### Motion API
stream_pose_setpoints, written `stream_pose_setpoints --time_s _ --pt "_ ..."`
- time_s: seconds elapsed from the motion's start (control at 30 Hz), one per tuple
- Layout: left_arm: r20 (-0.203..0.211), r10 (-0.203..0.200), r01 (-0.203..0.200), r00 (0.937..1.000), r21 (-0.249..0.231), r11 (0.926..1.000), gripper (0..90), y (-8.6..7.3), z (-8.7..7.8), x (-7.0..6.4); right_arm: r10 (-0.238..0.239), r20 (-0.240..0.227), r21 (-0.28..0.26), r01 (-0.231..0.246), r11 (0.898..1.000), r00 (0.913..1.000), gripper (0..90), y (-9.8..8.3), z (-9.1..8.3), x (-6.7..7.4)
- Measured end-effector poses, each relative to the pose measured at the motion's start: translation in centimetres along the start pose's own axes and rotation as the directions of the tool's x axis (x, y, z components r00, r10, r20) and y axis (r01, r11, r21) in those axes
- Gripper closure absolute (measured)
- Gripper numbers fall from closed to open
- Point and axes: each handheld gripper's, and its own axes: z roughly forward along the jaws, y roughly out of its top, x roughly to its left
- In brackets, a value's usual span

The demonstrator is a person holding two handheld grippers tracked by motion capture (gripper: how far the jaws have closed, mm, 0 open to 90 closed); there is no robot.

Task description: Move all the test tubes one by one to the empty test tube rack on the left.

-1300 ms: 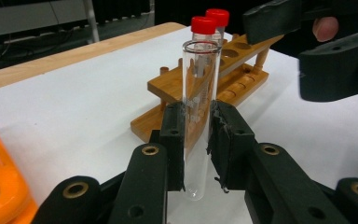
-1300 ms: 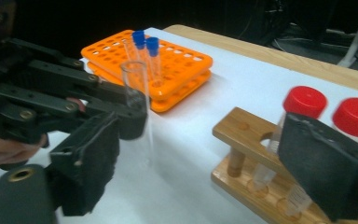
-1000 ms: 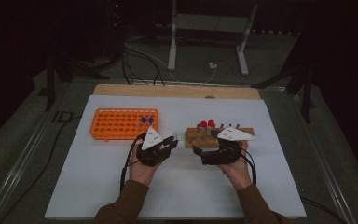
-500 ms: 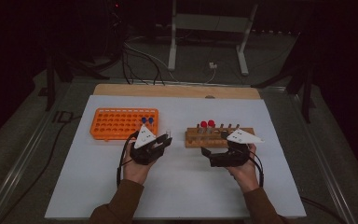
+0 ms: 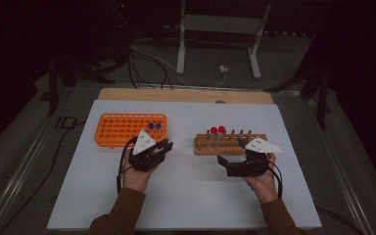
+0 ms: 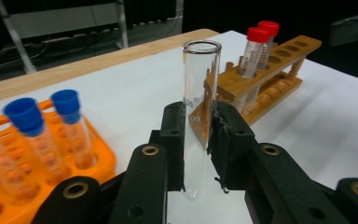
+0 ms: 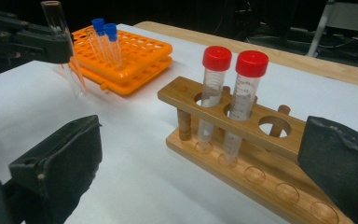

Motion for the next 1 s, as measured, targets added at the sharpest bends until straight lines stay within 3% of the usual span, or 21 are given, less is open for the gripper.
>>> stream_pose_setpoints --time_s 0.47,1.0 --pt "-0.084 -0.019 0.018 0.9963 -0.013 0.9997 75.7 0.2 -1.9 3.0 0.004 0.003 -0.001 -0.004 1.000 1.0000 0.0 -0.1 -0.2 -0.2" --pt "-0.189 -0.044 0.040 0.9809 -0.025 0.9989 75.6 -0.2 -2.5 6.1 0.005 -0.001 -0.008 -0.005 1.000 1.0000 0.0 -0.1 -0.3 -0.3"
